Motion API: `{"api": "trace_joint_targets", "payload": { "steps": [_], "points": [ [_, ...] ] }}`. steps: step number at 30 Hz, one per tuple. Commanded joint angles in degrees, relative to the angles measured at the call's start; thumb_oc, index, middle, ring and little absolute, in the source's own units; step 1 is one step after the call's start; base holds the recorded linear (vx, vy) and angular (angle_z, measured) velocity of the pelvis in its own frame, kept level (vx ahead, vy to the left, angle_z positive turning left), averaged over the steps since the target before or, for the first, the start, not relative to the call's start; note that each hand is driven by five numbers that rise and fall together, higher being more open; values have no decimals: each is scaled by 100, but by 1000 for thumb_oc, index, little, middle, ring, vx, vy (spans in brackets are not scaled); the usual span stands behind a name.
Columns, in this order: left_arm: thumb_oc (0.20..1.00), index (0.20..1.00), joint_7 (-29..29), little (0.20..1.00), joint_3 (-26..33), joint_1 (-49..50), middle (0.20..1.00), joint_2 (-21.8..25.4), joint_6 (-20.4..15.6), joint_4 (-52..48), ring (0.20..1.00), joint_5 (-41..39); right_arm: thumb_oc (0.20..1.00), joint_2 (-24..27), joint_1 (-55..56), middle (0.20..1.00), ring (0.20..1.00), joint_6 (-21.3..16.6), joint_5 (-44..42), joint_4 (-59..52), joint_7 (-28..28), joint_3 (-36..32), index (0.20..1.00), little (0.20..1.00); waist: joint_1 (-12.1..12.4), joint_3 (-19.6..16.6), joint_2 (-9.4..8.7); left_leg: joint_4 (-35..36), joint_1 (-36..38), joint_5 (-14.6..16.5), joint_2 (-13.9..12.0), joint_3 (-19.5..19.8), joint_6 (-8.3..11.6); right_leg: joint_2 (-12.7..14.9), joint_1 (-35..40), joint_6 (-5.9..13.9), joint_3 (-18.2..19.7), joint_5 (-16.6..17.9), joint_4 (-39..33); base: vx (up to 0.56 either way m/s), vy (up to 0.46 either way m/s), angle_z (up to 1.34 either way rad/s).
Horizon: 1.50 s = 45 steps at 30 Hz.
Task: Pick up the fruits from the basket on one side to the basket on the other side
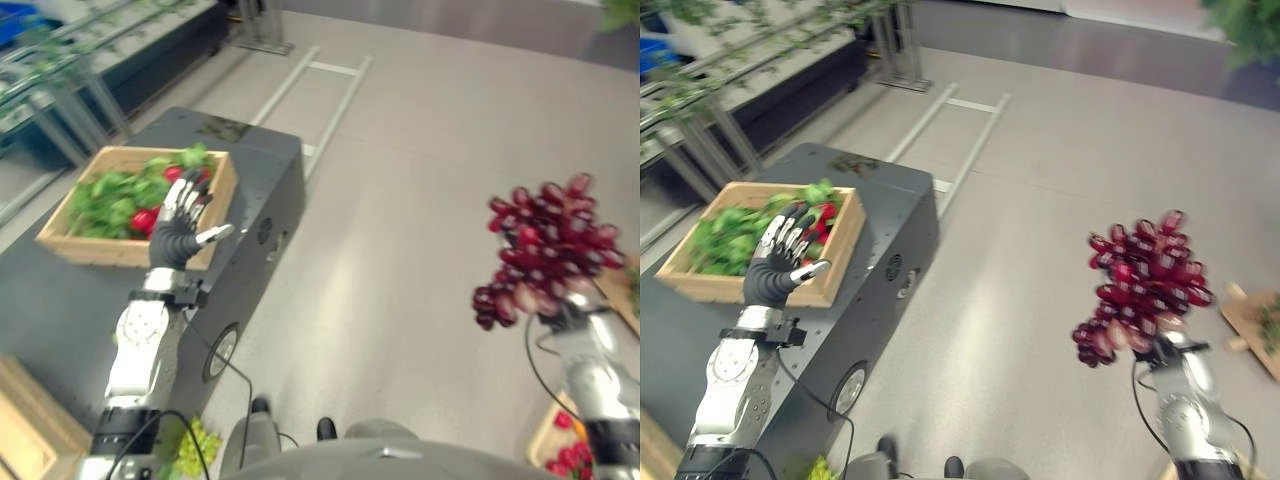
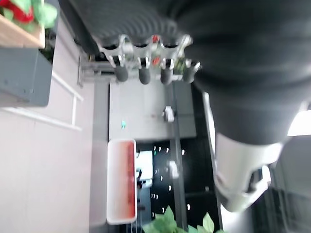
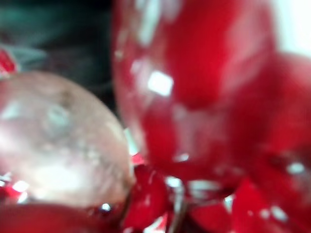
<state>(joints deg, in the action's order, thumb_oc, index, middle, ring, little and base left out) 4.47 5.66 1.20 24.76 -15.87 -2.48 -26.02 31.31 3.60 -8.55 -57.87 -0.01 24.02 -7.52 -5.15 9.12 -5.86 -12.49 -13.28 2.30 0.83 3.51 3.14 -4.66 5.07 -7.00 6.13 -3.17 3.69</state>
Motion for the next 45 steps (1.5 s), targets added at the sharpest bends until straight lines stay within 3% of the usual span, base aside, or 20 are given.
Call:
{"api": "trace_joint_targets", "payload": {
  "steps": [1,9,14,23,24,25,26,27,30,31,33,36,40,45],
  "points": [
    [1000,1000,-58,1000,404,-209,1000,106,-464,-104,1000,-121,200,202,-327,200,200,-360,10,-300,64,-368,200,200,9,-250,64,402,794,-271,-156,-655,-3,184,-52,921,-115,-153,107,117,123,-82],
    [1000,1000,-139,1000,498,-148,1000,168,-531,-47,1000,-100,200,216,-362,200,200,-329,216,-311,-60,-371,200,200,-212,-472,260,784,1315,-29,-48,-1397,-186,316,-152,1205,201,-241,345,102,179,-81],
    [1000,1000,-264,1000,546,-236,1000,218,-616,-24,1000,-70,200,220,-279,200,200,-352,311,-351,-129,-549,200,200,-452,-508,405,885,1555,248,20,-1889,-316,502,-442,1490,366,-236,701,38,168,-63],
    [1000,1000,-266,1000,596,-296,1000,223,-672,-12,1000,-75,200,219,-15,200,200,-350,276,-605,-67,-885,200,200,-767,-402,458,993,1629,359,28,-2567,-348,662,-954,1772,555,150,735,-38,118,-56],
    [1000,1000,-266,1000,563,-301,1000,226,-671,-13,1000,-85,200,213,-31,200,200,-362,274,-611,-66,-863,200,200,-790,-357,461,1023,1646,396,35,-2665,-345,724,-1018,1821,463,198,677,-179,17,-89],
    [1000,1000,-206,1000,505,-343,1000,340,-629,-48,1000,-89,200,178,-107,200,200,-392,275,-658,-100,-836,200,200,-587,-221,462,1036,1611,365,-126,-3053,-266,1167,-1289,1843,-632,474,504,-152,-21,-105],
    [1000,1000,-205,1000,503,-352,1000,346,-628,-46,1000,-90,200,172,-108,200,200,-391,275,-662,-100,-842,200,200,-588,-224,456,1027,1583,338,-134,-3052,-263,1163,-1299,1830,-640,512,479,-191,-33,-184],
    [1000,1000,-121,1000,440,-317,1000,510,-553,-66,1000,111,200,151,-175,200,200,-409,205,-649,-98,-841,200,200,-397,-185,527,1070,1618,343,-292,-3322,-203,1683,-1237,1746,-1940,525,559,-75,30,-166],
    [1000,1000,2,1000,378,-286,1000,544,-459,-81,1000,141,200,104,-198,200,200,-372,148,-561,-56,-765,200,200,-214,-177,530,1046,1758,503,-329,-3558,-145,2256,-1131,1818,-3231,626,775,-6,64,-121],
    [1000,1000,53,1000,364,-261,1000,527,-431,-99,1000,125,200,95,-193,200,200,-337,139,-514,-53,-748,200,200,-189,-167,518,1042,1786,515,-333,-3632,-152,2390,-1081,1831,-3447,708,885,-37,13,-116],
    [1000,1000,76,1000,323,-213,1000,467,-407,-156,1000,123,200,69,-177,200,200,-293,143,-456,-58,-687,200,200,-160,-163,505,1088,1855,517,-295,-3732,-194,2527,-1012,1885,-3592,789,1073,-20,9,-75],
    [1000,1000,127,1000,248,-188,1000,427,-402,-205,1000,98,200,57,-129,200,200,-269,158,-412,-67,-688,200,200,-171,-173,523,1143,1919,531,-231,-3772,-257,2588,-1055,1964,-3523,867,1330,18,-40,-46],
    [1000,1000,217,1000,210,-152,1000,408,-370,-259,1000,35,200,88,-59,200,200,-195,126,-401,-60,-800,200,200,-108,-225,506,1158,2016,568,-197,-3856,-260,2483,-1013,1945,-3724,805,1244,59,-156,-24],
    [1000,1000,294,1000,120,-108,1000,285,-378,-156,1000,-80,200,132,45,200,200,-173,121,-324,-2,-861,200,200,-143,-276,528,1105,2063,518,-372,-3944,-157,2154,-949,1861,-3564,679,874,55,-200,-10]
  ]
}}
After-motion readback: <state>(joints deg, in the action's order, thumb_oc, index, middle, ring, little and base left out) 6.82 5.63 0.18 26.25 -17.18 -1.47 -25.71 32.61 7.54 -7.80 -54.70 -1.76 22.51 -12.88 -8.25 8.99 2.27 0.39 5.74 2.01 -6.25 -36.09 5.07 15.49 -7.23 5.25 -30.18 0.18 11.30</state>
